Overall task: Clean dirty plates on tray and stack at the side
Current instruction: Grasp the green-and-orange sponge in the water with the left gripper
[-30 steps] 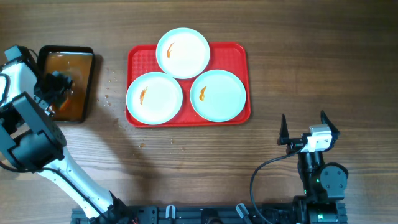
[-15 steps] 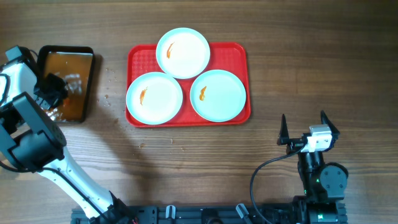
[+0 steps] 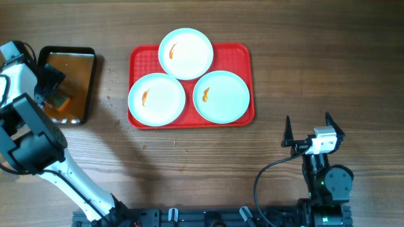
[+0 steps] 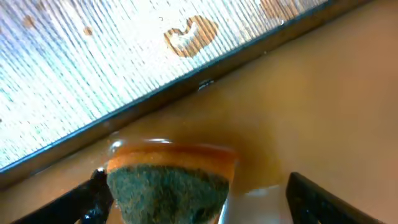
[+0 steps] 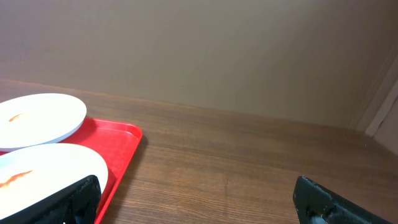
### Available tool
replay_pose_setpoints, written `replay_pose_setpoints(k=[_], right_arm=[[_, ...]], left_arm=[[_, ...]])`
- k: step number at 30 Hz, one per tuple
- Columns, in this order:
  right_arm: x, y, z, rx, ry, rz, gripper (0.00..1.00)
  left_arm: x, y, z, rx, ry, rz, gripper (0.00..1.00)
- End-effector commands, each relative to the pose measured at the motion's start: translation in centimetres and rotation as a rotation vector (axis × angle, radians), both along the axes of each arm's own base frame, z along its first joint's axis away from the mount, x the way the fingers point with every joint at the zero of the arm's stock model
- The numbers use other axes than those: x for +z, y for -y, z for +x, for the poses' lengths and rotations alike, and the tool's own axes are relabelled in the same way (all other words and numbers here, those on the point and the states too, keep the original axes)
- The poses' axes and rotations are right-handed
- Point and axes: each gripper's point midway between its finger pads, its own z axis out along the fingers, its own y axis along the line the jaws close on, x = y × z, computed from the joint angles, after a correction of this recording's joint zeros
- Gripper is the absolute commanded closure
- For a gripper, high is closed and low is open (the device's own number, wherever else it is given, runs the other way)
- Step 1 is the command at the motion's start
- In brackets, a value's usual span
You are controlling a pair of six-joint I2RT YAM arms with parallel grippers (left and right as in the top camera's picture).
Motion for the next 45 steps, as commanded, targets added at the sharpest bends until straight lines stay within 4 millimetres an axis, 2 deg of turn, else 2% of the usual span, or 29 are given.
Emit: replay_pose_setpoints(k=[1, 2, 4, 7, 12, 13, 14, 15, 19, 22, 24, 25, 27, 28, 29, 30, 35, 36, 37, 38, 41, 45], right_arm=[[0.0, 0.3, 0.0, -0.016, 0.003, -0.013, 0.00], [0.0, 0.3, 0.0, -0.016, 0.003, -0.013, 0.00], [0.0, 0.3, 0.0, -0.016, 0.003, -0.013, 0.00], [0.0, 0.3, 0.0, -0.016, 0.003, -0.013, 0.01], [0.0, 0.3, 0.0, -0.016, 0.004, -0.013, 0.00], [0.0, 0.3, 0.0, -0.016, 0.003, -0.013, 0.00], [0.0, 0.3, 0.0, -0.016, 0.003, -0.013, 0.00], [0.0, 0.3, 0.0, -0.016, 0.003, -0.013, 0.00], [0.0, 0.3, 0.0, -0.016, 0.003, -0.013, 0.00], [0.0, 0.3, 0.0, -0.016, 0.004, -0.013, 0.00], [0.0, 0.3, 0.0, -0.016, 0.003, -0.013, 0.00], [0.0, 0.3, 0.0, -0.016, 0.003, -0.013, 0.00], [0.0, 0.3, 0.0, -0.016, 0.003, -0.013, 0.00], [0.0, 0.3, 0.0, -0.016, 0.003, -0.013, 0.00], [0.0, 0.3, 0.0, -0.016, 0.003, -0.013, 0.00], [0.0, 0.3, 0.0, -0.016, 0.003, -0.013, 0.00], [0.0, 0.3, 0.0, -0.016, 0.003, -0.013, 0.00], [0.0, 0.3, 0.0, -0.016, 0.003, -0.013, 0.00], [0.0, 0.3, 0.0, -0.016, 0.003, -0.012, 0.00], [0.0, 0.3, 0.0, -0.016, 0.003, -0.013, 0.00], [0.0, 0.3, 0.0, -0.016, 0.003, -0.013, 0.00], [0.0, 0.3, 0.0, -0.016, 0.003, -0.013, 0.00]], left_arm=[[-1.0, -0.3, -0.4, -0.011, -0.032, 0.012, 0.34], [-1.0, -0.3, -0.4, -0.010, -0.032, 0.012, 0.52], [-1.0, -0.5, -0.4, -0.008, -0.030, 0.013, 0.73], [-1.3, -0.4, -0.5, -0.009, -0.034, 0.010, 0.96], [-2.3, -0.2, -0.8, -0.009, -0.056, -0.003, 0.96], [-2.3, -0.2, -0.7, -0.009, -0.055, -0.002, 0.70], [-2.3, -0.3, -0.7, -0.009, -0.055, -0.002, 0.28], [-2.3, -0.3, -0.7, -0.009, -0.055, -0.002, 0.00], [-2.3, -0.3, -0.8, -0.009, -0.056, -0.002, 0.00], [-3.2, -0.2, -0.9, -0.009, -0.070, -0.011, 0.00], [-4.1, 0.0, -1.1, -0.009, -0.085, -0.020, 0.08], [-4.4, 0.0, -1.2, -0.009, -0.091, -0.024, 0.18], [-4.6, 0.1, -1.2, -0.010, -0.095, -0.026, 0.46], [-4.6, 0.0, -1.2, -0.009, -0.095, -0.026, 0.56], [-4.6, 0.0, -1.2, -0.009, -0.095, -0.026, 0.80], [-4.6, 0.0, -1.3, -0.009, -0.095, -0.026, 0.96], [-4.3, 0.1, -1.4, -0.010, -0.098, -0.028, 0.96], [-3.7, 0.1, -1.4, -0.010, -0.093, -0.025, 0.91], [-3.1, 0.1, -1.3, -0.010, -0.089, -0.022, 0.55], [-2.2, 0.1, -1.3, -0.009, -0.078, -0.016, 0.00], [-0.5, 0.9, -1.6, -0.017, -0.068, -0.042, 0.00], [-0.7, 3.6, -2.5, -0.042, -0.085, -0.181, 0.00]])
